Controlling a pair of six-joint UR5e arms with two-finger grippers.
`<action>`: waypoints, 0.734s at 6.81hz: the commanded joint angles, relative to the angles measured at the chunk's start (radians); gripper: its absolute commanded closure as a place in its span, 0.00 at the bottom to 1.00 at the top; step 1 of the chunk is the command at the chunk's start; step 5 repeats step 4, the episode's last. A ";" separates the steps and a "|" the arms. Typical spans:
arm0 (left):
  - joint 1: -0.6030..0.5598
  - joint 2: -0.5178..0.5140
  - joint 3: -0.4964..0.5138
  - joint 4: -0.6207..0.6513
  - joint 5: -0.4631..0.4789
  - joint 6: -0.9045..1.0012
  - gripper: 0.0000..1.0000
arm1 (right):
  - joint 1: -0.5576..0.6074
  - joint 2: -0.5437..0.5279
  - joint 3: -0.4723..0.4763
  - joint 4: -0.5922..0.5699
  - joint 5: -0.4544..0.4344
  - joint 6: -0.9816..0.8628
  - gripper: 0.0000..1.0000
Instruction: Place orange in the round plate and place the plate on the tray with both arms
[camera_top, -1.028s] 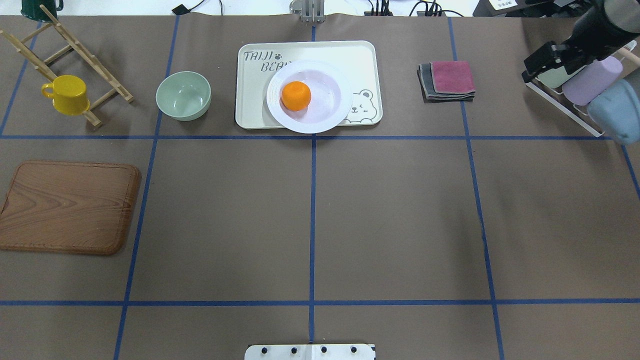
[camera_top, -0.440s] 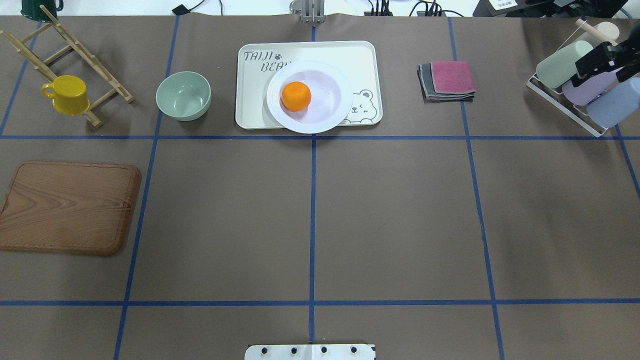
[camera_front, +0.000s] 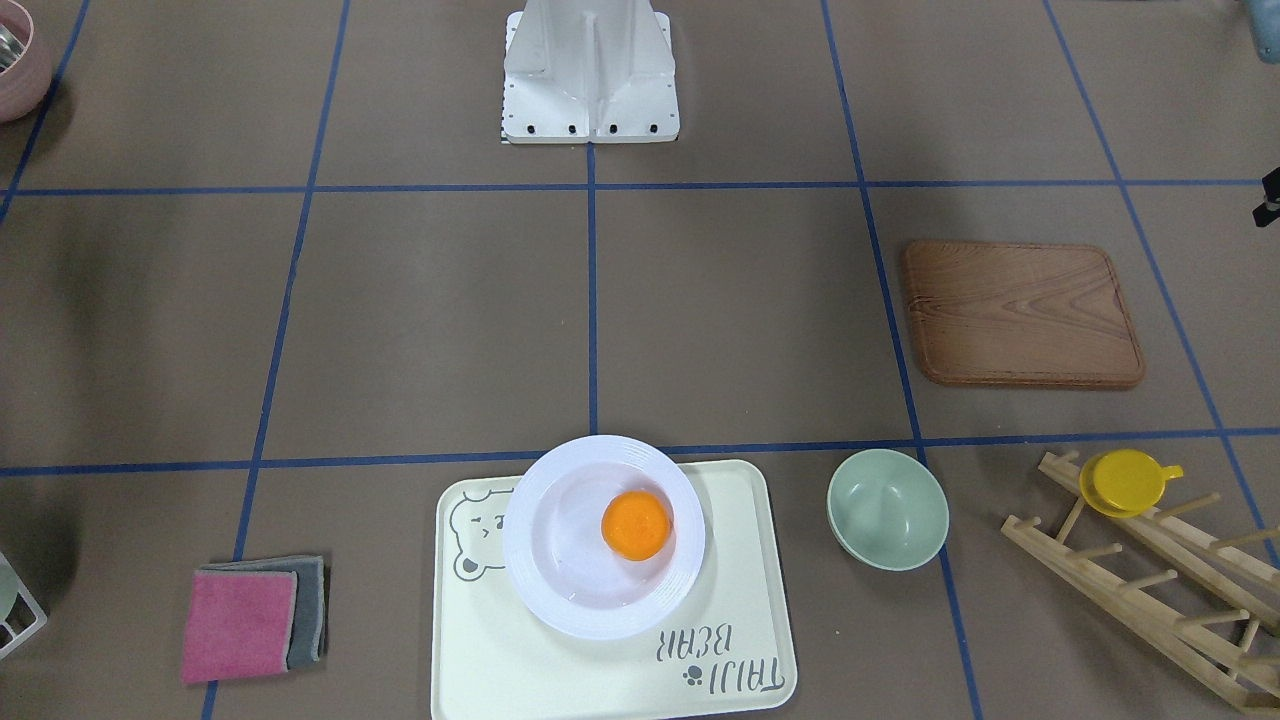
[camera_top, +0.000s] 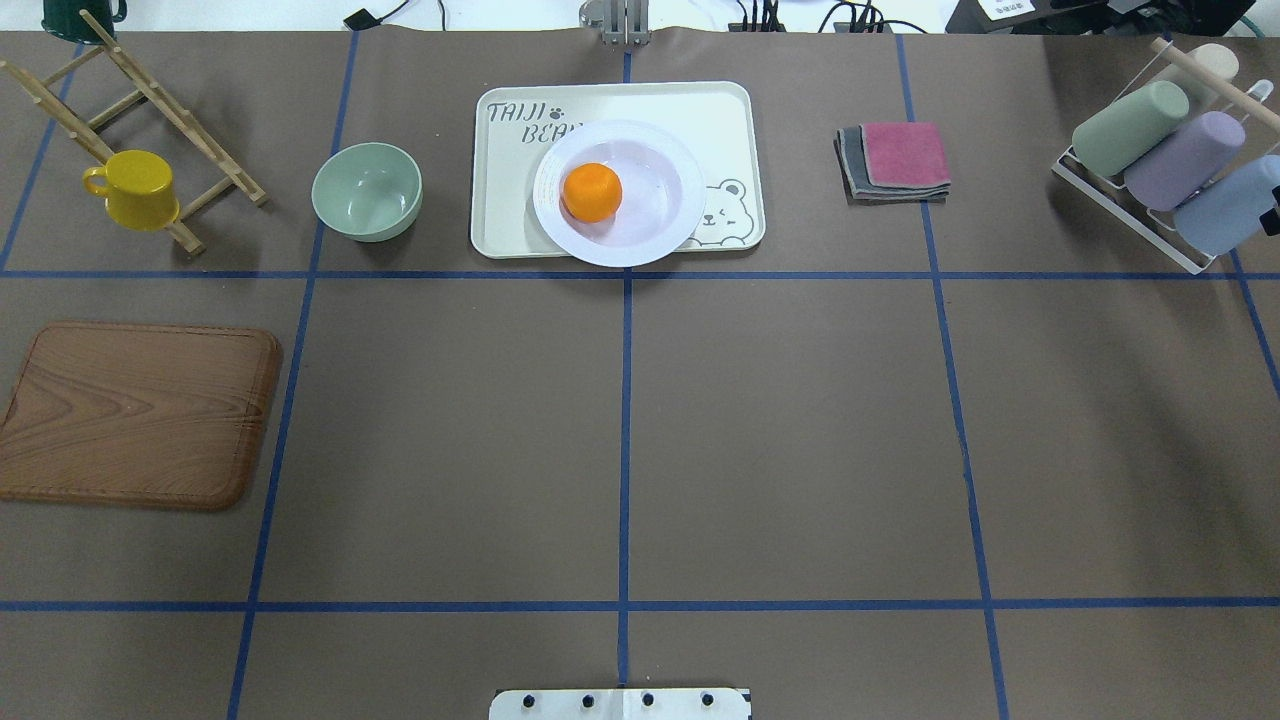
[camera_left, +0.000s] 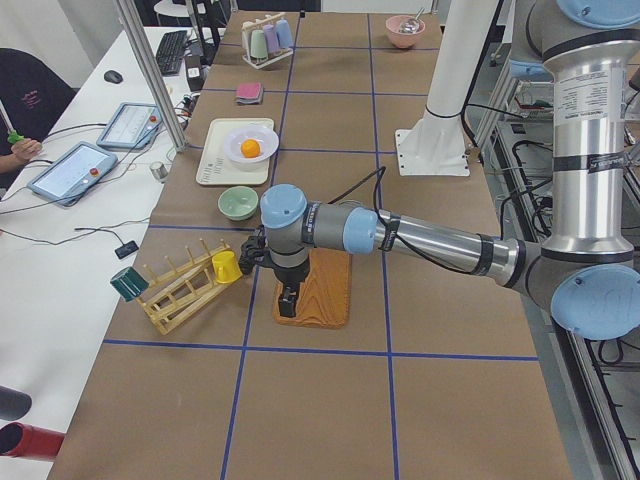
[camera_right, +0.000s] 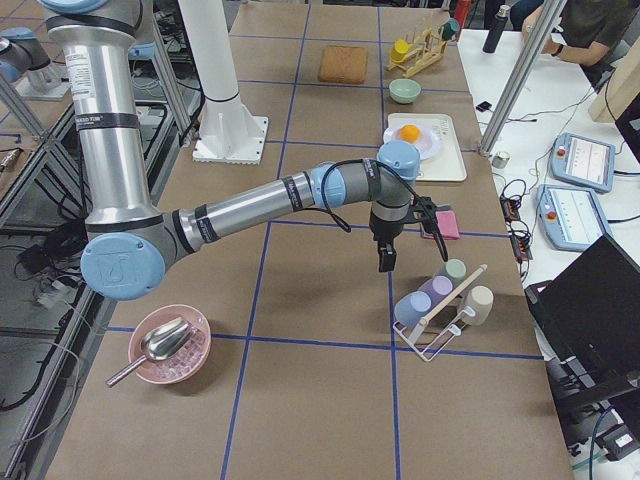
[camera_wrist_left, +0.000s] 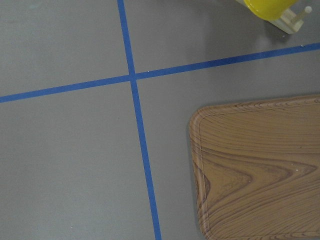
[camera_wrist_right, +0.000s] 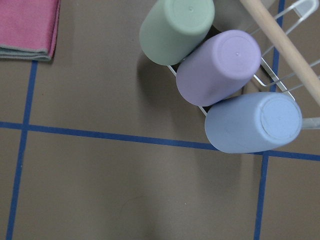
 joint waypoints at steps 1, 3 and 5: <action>-0.001 0.001 0.001 0.000 0.000 -0.004 0.02 | 0.003 -0.017 -0.002 0.002 -0.001 -0.009 0.00; -0.001 0.008 0.001 0.000 0.000 -0.007 0.02 | 0.003 -0.017 -0.002 0.002 -0.001 -0.009 0.00; -0.001 0.008 0.001 0.000 0.000 -0.005 0.02 | 0.003 -0.017 -0.002 0.002 -0.001 -0.009 0.00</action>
